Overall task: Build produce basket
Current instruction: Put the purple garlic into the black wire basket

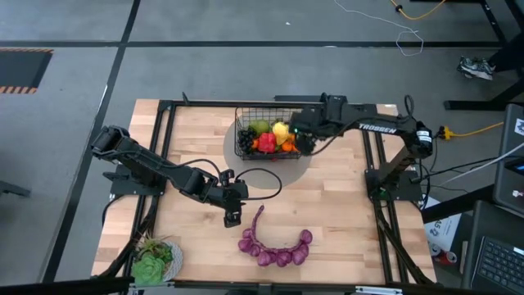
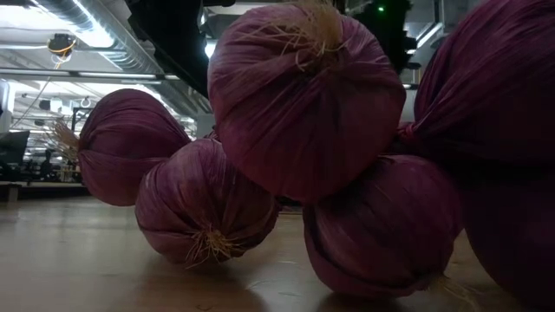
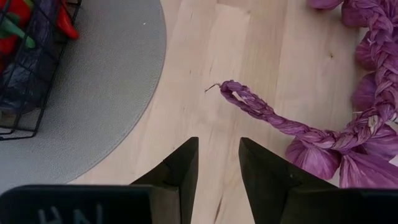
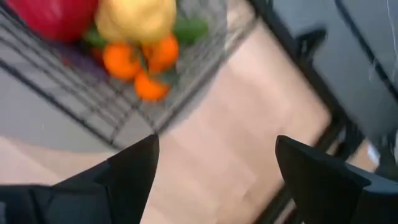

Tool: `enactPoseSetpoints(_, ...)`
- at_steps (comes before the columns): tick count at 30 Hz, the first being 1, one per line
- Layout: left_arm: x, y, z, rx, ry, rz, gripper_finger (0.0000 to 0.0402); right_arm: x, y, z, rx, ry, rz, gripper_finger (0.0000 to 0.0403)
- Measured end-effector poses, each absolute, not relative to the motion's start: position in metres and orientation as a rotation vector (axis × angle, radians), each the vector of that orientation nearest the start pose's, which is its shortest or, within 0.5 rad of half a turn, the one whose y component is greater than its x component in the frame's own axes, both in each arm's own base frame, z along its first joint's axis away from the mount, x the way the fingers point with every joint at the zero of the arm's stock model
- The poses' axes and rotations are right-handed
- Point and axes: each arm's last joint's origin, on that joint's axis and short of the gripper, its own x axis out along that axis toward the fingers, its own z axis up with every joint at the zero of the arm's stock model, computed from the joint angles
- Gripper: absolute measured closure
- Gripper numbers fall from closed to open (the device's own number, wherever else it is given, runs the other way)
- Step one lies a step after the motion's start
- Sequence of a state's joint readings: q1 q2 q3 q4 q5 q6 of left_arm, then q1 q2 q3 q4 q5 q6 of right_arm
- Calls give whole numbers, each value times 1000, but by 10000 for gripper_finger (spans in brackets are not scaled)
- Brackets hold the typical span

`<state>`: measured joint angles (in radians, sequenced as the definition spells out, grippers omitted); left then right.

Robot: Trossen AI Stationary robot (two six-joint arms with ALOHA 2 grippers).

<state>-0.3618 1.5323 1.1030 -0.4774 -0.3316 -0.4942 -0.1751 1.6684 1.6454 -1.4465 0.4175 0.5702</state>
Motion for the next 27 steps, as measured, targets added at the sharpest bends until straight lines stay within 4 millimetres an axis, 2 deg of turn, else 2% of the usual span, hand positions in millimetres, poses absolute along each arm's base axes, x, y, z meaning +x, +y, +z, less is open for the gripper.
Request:
enactPoseSetpoints(5,299,-103,245,-158,830,182,292,292,-36,306,342,1361,-901,81)
enactPoseSetpoints(14,299,-103,245,-157,830,182,292,278,15,259,188,1564,-766,81)
enactPoseSetpoints(19,299,-103,245,-157,830,182,292,259,42,236,-87,1694,-678,81)
enactPoseSetpoints(21,299,-103,245,-157,831,182,292,251,51,228,-47,1734,-689,81)
enactPoseSetpoints(24,299,-103,245,-157,831,182,292,244,69,219,-47,1682,-738,81)
enactPoseSetpoints(27,299,-102,245,-157,831,184,292,246,93,210,-177,1556,-575,81)
